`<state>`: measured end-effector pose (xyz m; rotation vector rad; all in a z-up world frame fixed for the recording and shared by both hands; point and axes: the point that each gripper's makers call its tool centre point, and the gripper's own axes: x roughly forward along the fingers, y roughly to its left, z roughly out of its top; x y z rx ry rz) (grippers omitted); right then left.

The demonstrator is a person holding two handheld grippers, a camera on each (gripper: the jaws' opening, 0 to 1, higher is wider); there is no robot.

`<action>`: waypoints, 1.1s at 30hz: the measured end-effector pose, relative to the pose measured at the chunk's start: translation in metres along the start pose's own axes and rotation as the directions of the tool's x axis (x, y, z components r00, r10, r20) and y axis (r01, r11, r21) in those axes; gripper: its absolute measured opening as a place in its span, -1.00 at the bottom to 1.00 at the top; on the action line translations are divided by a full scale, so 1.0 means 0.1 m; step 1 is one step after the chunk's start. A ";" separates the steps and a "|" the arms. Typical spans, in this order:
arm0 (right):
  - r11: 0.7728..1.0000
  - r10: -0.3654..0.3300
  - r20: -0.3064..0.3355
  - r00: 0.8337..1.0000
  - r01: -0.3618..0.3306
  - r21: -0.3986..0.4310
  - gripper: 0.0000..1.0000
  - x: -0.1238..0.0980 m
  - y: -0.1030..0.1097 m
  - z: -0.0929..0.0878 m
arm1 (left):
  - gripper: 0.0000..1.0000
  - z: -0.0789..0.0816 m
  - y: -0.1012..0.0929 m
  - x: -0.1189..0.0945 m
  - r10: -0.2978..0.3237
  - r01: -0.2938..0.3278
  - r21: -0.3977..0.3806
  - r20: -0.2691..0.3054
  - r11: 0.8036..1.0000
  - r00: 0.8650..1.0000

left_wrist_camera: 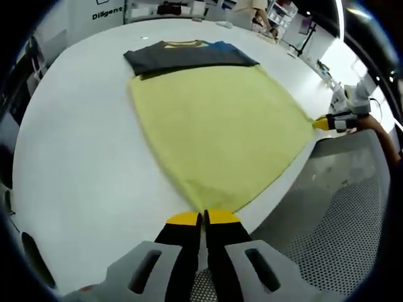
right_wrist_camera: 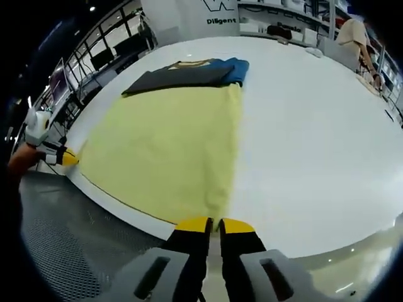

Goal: Fold the garment on the visible template until the final outline fits inside the template.

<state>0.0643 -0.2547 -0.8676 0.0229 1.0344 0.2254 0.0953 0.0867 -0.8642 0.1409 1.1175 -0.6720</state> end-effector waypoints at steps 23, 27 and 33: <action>1.000 0.022 -0.014 1.000 -0.022 0.004 -1.00 -0.03 0.04 -0.02 | -1.00 -0.19 -0.11 -0.09 -0.039 0.041 0.031 -0.070 0.999 0.997; 1.000 0.024 -0.007 1.000 -0.024 0.000 -1.00 -0.09 0.05 0.02 | -1.00 -0.15 -0.11 -0.14 -0.041 0.042 0.028 -0.053 0.999 0.998; 1.000 0.025 -0.001 1.000 -0.025 -0.010 -1.00 -0.13 0.07 0.05 | -1.00 -0.10 -0.14 -0.20 -0.045 0.045 0.025 -0.027 0.999 0.999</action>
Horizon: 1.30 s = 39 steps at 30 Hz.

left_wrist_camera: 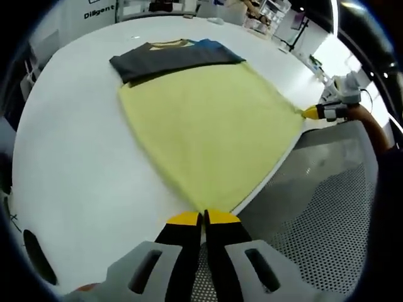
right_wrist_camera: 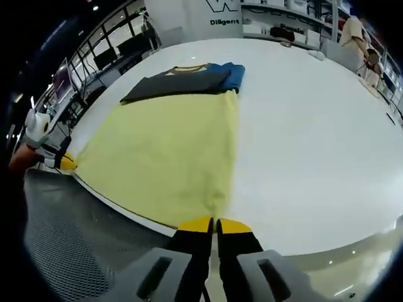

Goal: Fold the garment on the visible template until the final outline fits inside the template.

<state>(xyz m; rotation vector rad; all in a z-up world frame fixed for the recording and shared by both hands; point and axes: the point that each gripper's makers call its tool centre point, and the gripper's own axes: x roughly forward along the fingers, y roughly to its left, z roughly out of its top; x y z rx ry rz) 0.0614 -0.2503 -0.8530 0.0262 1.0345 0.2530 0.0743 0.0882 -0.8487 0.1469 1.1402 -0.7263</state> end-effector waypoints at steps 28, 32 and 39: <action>1.000 0.012 0.021 1.000 -0.013 0.013 -1.00 -0.13 0.01 0.09 | -1.00 0.07 0.00 -0.10 -0.006 0.006 0.005 0.023 1.000 1.000; 1.000 0.013 0.033 0.999 -0.013 0.012 -1.00 -0.17 0.02 0.13 | -1.00 0.13 0.01 -0.16 -0.002 0.002 0.006 0.044 1.000 0.999; 1.000 0.014 0.087 0.996 -0.014 0.004 -1.00 -0.28 0.04 0.34 | -1.00 0.32 0.06 -0.28 0.014 -0.014 0.005 0.099 1.000 0.995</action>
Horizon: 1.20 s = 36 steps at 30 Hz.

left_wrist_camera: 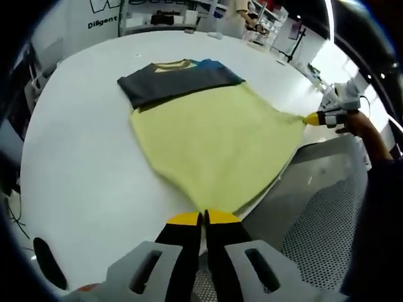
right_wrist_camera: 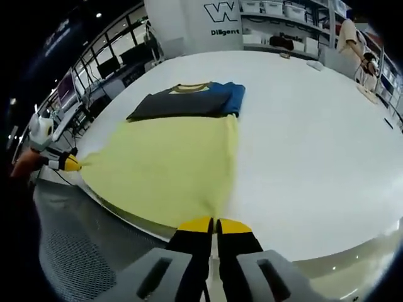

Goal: Fold the garment on the visible template until the final outline fits inside the template.

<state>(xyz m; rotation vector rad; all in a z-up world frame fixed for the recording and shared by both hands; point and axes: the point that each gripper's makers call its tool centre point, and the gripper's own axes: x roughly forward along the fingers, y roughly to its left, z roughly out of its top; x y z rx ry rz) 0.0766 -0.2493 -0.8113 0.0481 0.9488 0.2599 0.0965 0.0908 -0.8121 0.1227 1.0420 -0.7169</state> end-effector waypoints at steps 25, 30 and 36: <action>0.999 -0.017 0.159 0.987 0.025 -0.046 -1.00 -0.09 -0.08 0.94 | -1.00 0.85 0.36 -0.14 0.056 -0.050 -0.037 0.201 0.998 0.978; 0.998 -0.019 0.187 0.982 0.029 -0.053 -1.00 -0.10 -0.14 1.16 | -1.00 1.02 0.46 -0.14 0.065 -0.058 -0.039 0.224 0.998 0.972; 0.997 -0.021 0.209 0.978 0.037 -0.074 -1.00 -0.07 -0.16 1.40 | -1.00 1.29 0.57 -0.17 0.077 -0.070 -0.038 0.259 0.997 0.963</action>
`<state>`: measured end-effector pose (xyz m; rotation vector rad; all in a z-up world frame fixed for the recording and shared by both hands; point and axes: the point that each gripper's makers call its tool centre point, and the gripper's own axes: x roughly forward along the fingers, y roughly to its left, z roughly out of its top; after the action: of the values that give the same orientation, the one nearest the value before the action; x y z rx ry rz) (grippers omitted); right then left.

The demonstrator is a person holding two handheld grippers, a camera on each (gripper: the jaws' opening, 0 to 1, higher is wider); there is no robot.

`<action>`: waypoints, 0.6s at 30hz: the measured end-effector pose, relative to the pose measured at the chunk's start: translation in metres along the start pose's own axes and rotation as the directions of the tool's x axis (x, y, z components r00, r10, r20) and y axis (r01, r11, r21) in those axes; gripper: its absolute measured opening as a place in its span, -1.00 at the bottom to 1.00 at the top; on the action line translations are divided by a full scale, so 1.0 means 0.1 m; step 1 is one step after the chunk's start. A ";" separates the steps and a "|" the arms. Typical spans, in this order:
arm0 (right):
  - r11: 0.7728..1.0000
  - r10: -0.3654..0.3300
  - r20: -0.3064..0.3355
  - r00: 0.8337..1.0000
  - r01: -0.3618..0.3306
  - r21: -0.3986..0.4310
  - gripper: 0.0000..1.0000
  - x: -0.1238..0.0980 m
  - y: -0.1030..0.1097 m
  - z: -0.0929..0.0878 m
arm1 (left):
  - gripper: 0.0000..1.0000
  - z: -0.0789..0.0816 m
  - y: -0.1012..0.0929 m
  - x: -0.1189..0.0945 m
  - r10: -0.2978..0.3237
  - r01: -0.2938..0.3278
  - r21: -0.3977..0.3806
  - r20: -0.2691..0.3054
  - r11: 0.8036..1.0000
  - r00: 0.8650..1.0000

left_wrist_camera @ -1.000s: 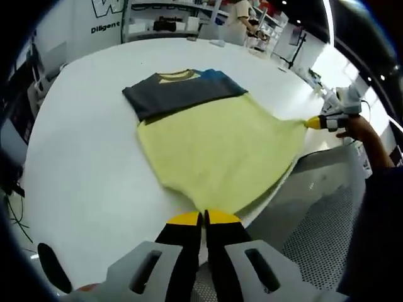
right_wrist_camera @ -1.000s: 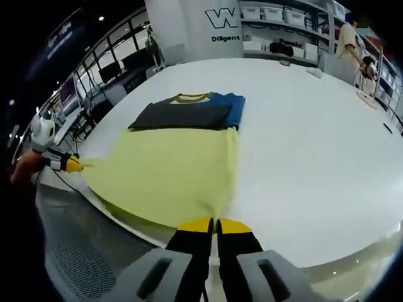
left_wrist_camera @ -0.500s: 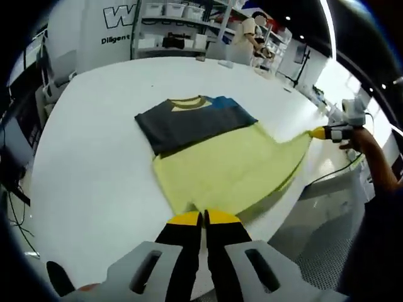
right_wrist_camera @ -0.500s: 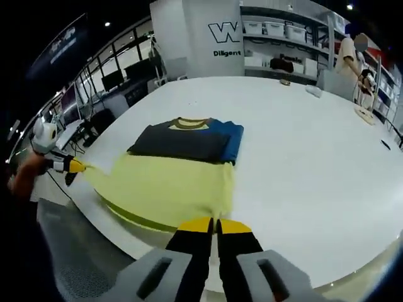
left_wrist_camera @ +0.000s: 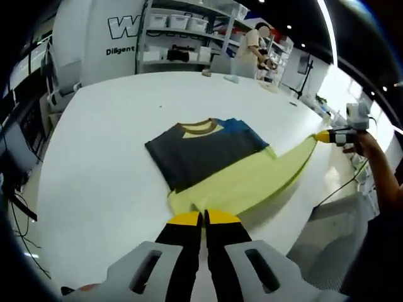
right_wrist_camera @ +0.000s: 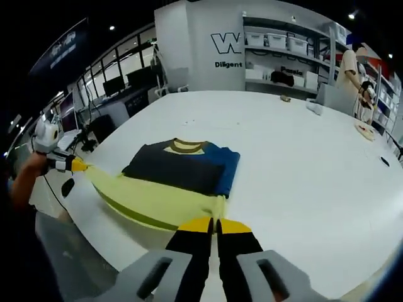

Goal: Fold the garment on the visible template until the final outline fits inside the template.

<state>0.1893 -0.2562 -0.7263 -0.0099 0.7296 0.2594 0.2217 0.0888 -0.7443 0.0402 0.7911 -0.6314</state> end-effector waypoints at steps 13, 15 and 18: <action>0.999 -0.004 0.035 0.999 0.005 -0.038 -1.00 0.23 -0.15 0.48 | -1.00 0.47 0.23 0.21 0.014 -0.014 0.001 0.037 1.000 0.999; 0.999 -0.005 0.043 0.999 0.007 -0.045 -1.00 0.27 -0.18 0.59 | -1.00 0.57 0.26 0.23 0.018 -0.019 0.006 0.046 1.000 0.999; 0.999 -0.005 0.052 0.999 0.008 -0.053 -1.00 0.34 -0.22 0.72 | -1.00 0.70 0.30 0.26 0.022 -0.023 0.007 0.058 1.000 0.998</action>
<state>0.2659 -0.2627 -0.6966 -0.0558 0.6704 0.2715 0.2978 0.0813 -0.7181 0.0378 0.7316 -0.6120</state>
